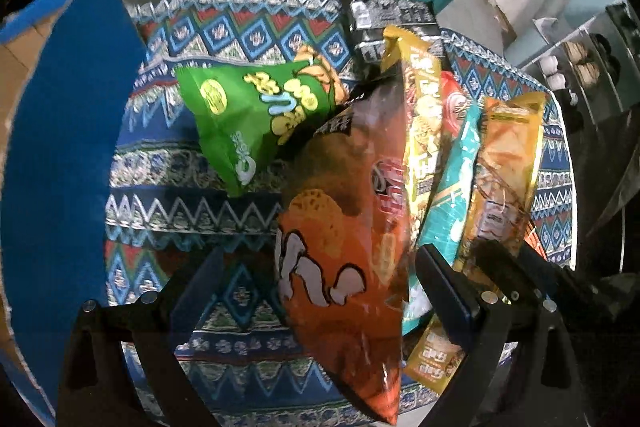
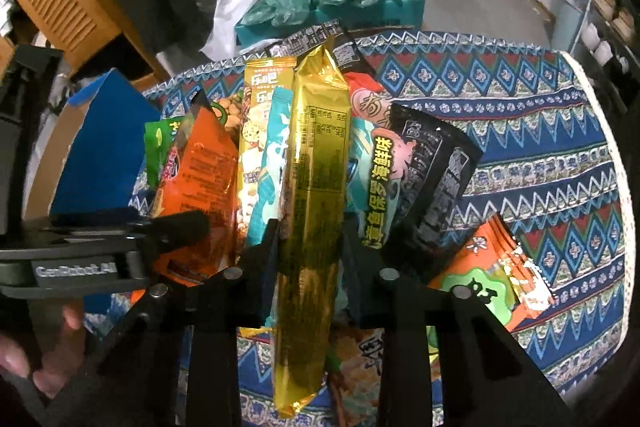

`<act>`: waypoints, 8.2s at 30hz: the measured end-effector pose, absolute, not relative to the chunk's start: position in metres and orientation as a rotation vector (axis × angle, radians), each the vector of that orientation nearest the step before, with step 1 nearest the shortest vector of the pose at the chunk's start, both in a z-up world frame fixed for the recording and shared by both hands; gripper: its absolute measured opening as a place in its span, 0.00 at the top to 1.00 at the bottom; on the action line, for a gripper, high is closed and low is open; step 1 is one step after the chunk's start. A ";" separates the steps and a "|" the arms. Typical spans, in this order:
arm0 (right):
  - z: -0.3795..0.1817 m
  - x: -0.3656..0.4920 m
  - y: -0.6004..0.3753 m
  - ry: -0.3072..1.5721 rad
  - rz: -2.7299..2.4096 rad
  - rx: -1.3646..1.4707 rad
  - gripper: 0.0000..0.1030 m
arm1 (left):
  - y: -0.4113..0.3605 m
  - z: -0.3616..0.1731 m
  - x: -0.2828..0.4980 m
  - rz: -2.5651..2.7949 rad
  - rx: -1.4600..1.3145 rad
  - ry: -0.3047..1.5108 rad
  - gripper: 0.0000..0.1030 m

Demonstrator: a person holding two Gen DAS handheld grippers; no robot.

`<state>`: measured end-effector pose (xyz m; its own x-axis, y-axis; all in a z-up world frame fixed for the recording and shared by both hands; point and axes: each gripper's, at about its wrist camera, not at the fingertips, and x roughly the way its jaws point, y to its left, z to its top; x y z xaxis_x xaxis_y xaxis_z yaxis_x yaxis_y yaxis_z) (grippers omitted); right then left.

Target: Organize snacks

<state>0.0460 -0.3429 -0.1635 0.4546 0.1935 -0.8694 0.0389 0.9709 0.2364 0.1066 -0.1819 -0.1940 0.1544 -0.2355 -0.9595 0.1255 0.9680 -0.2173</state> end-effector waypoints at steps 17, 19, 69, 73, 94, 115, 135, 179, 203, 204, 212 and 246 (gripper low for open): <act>-0.165 0.049 -0.338 1.082 0.130 0.227 0.73 | -0.174 -0.185 0.095 -0.381 -0.076 1.355 0.56; -0.161 0.047 -0.335 1.079 0.128 0.216 0.73 | -0.171 -0.176 0.091 -0.378 -0.054 1.323 0.56; -0.008 0.054 -0.175 0.854 0.466 0.202 0.73 | 0.017 -0.020 0.022 -0.206 -0.100 0.903 0.56; -0.006 0.059 -0.149 0.858 0.498 0.196 0.73 | 0.041 -0.020 0.022 -0.176 -0.125 0.893 0.56; -0.060 0.086 -0.047 1.040 0.562 0.139 0.73 | 0.105 -0.075 0.037 -0.028 -0.214 0.997 0.56; -0.080 0.095 -0.059 1.080 0.412 0.114 0.40 | 0.106 -0.086 0.036 0.066 -0.215 1.011 0.32; -0.072 0.076 -0.128 1.037 0.288 0.087 0.31 | 0.043 -0.073 0.030 -0.045 -0.129 1.005 0.29; -0.163 0.023 -0.380 1.210 -0.283 0.328 0.22 | -0.148 -0.125 0.035 -0.184 0.075 1.137 0.29; -0.216 0.022 -0.405 1.306 -0.288 0.180 0.47 | -0.227 -0.169 0.059 -0.240 0.059 1.252 0.22; -0.214 0.021 -0.405 1.299 -0.288 0.149 0.51 | -0.229 -0.170 0.060 -0.242 0.061 1.254 0.21; -0.214 0.016 -0.425 1.280 -0.310 0.176 0.51 | -0.259 -0.176 0.065 -0.254 0.080 1.280 0.21; -0.227 0.030 -0.433 1.260 -0.270 0.195 0.58 | -0.267 -0.194 0.074 -0.302 0.126 1.288 0.79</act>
<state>0.0304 -0.4327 -0.2272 0.2809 -0.0931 -0.9552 0.3060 0.9520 -0.0028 0.0745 -0.2666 -0.1937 0.2464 -0.1507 -0.9574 0.2901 0.9540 -0.0755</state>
